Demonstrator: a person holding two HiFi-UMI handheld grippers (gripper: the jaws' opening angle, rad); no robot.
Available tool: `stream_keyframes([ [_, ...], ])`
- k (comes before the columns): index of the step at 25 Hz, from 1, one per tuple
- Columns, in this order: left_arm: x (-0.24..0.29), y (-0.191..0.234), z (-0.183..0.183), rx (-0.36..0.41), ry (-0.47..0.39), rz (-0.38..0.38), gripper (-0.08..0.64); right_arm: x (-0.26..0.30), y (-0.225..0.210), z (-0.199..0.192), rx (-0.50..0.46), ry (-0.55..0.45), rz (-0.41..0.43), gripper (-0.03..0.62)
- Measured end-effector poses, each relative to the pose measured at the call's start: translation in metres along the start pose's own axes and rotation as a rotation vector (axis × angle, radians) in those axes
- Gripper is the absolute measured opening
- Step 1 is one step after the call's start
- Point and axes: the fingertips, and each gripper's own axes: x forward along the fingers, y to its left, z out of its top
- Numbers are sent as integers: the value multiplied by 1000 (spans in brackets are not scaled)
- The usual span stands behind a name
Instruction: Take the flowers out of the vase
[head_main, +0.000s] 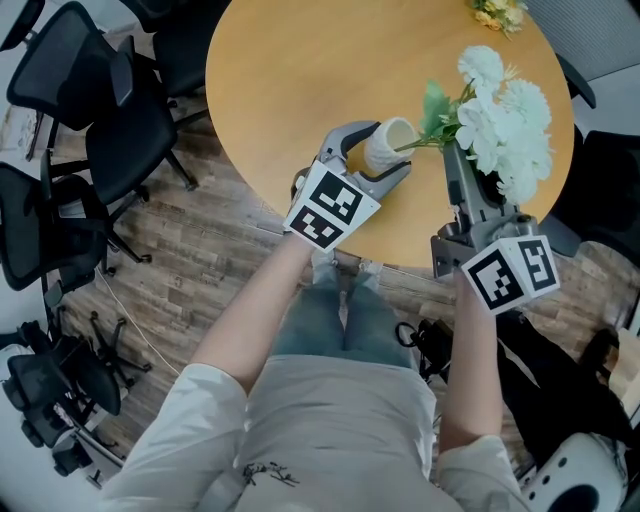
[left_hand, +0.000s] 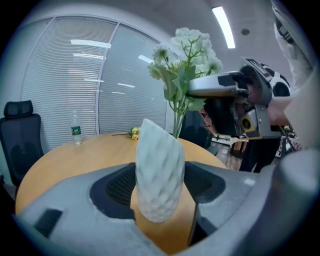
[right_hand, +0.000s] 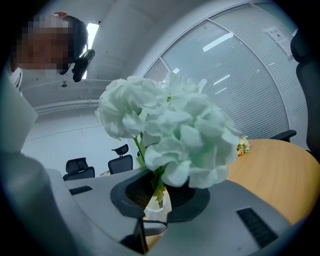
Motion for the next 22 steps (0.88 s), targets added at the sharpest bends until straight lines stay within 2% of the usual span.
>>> stream_keyframes([
  [5, 0, -5, 14, -2, 5, -3, 307, -8, 1, 23, -5, -13, -1, 51],
  [22, -4, 3, -1, 8, 22, -3, 307, -12, 14, 37, -8, -51, 16, 49],
])
